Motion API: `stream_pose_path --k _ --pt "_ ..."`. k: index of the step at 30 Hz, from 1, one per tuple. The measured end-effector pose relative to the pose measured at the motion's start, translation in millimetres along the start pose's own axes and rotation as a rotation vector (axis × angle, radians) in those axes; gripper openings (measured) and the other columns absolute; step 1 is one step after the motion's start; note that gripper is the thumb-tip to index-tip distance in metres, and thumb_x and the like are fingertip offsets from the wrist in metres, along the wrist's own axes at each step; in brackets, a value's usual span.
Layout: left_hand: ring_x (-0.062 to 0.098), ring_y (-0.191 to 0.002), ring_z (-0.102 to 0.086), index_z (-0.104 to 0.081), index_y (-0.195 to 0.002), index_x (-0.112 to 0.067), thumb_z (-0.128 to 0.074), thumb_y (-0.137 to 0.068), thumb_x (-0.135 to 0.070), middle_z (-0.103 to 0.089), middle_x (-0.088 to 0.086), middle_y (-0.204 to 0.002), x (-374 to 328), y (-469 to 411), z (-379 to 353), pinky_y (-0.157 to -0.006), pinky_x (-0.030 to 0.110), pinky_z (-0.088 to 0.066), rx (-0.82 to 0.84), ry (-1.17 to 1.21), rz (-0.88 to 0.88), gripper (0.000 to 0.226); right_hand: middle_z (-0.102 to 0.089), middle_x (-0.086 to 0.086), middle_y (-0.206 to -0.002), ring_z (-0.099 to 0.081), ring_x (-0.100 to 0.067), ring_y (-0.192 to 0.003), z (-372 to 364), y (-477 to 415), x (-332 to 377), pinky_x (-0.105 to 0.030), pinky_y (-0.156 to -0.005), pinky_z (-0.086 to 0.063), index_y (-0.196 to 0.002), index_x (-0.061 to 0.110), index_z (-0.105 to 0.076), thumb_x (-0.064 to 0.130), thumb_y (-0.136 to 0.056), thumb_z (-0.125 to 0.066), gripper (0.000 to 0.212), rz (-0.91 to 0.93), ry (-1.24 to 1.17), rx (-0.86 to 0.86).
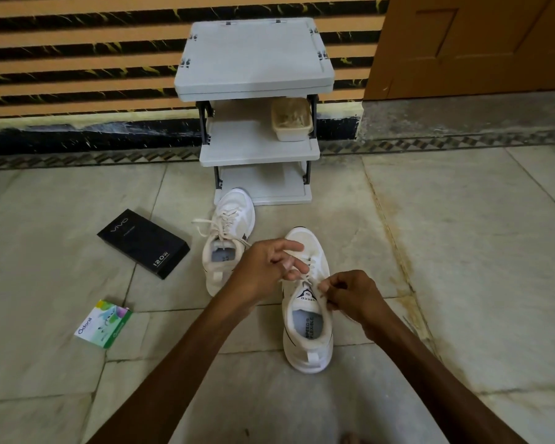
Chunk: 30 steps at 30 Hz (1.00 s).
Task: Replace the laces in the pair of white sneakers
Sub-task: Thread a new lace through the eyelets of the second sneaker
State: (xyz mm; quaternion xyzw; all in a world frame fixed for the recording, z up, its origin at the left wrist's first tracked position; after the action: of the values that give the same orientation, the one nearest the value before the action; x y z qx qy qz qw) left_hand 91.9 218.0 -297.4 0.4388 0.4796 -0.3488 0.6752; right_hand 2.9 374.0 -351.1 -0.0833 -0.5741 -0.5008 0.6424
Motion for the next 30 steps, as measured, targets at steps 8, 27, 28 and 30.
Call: stream_pose_path --k 8,27,28,30 --pt "0.023 -0.079 -0.073 -0.064 -0.08 -0.016 -0.06 -0.09 0.002 -0.076 0.006 -0.078 11.9 -5.9 -16.7 -0.073 0.033 -0.057 -0.115 -0.035 -0.114 0.021 -0.067 -0.005 -0.068 -0.061 -0.008 -0.055 -0.5 0.3 -0.1 -0.015 -0.052 -0.048 -0.084 0.004 -0.072 0.014 -0.091 -0.066 0.014 -0.003 0.023 -0.01" --pt "0.007 -0.087 -0.067 -0.073 -0.108 -0.026 -0.064 -0.089 -0.008 -0.076 -0.007 -0.088 3.3 -1.2 -20.2 -0.074 0.024 -0.052 -0.107 -0.472 -0.129 0.027 -0.068 -0.002 -0.068 -0.061 -0.007 -0.059 -3.2 1.6 0.7 -0.013 -0.052 -0.045 -0.082 0.008 -0.071 0.017 -0.093 -0.062 0.016 0.014 0.113 -0.036" --pt "0.008 -0.089 -0.067 -0.068 -0.115 -0.029 -0.065 -0.088 -0.012 -0.075 -0.009 -0.088 6.7 0.9 -22.7 -0.078 0.027 -0.053 -0.116 -0.565 -0.138 0.032 -0.068 -0.003 -0.069 -0.06 -0.007 -0.059 -3.4 1.5 0.4 -0.012 -0.051 -0.045 -0.082 0.007 -0.071 0.016 -0.093 -0.062 0.016 0.012 0.112 -0.037" --pt "0.012 -0.089 -0.065 -0.056 -0.125 -0.031 -0.066 -0.086 -0.017 -0.072 -0.009 -0.086 9.6 4.4 -28.8 -0.077 0.032 -0.054 -0.15 -0.694 -0.186 0.043 -0.067 -0.002 -0.069 -0.06 -0.006 -0.059 -3.8 1.6 -0.2 -0.011 -0.049 -0.044 -0.083 0.007 -0.071 0.013 -0.093 -0.061 0.016 0.007 0.115 -0.036"
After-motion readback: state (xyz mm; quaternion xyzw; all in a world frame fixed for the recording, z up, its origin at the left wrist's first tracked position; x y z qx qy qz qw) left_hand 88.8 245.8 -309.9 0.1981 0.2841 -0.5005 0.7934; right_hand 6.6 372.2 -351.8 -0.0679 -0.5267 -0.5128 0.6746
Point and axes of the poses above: each hand's wrist, its own y-axis away from the middle knuckle, its own z-axis out of the back of the hand, x = y × z, the point moved 5 cm from there along -y, towards the middle knuckle
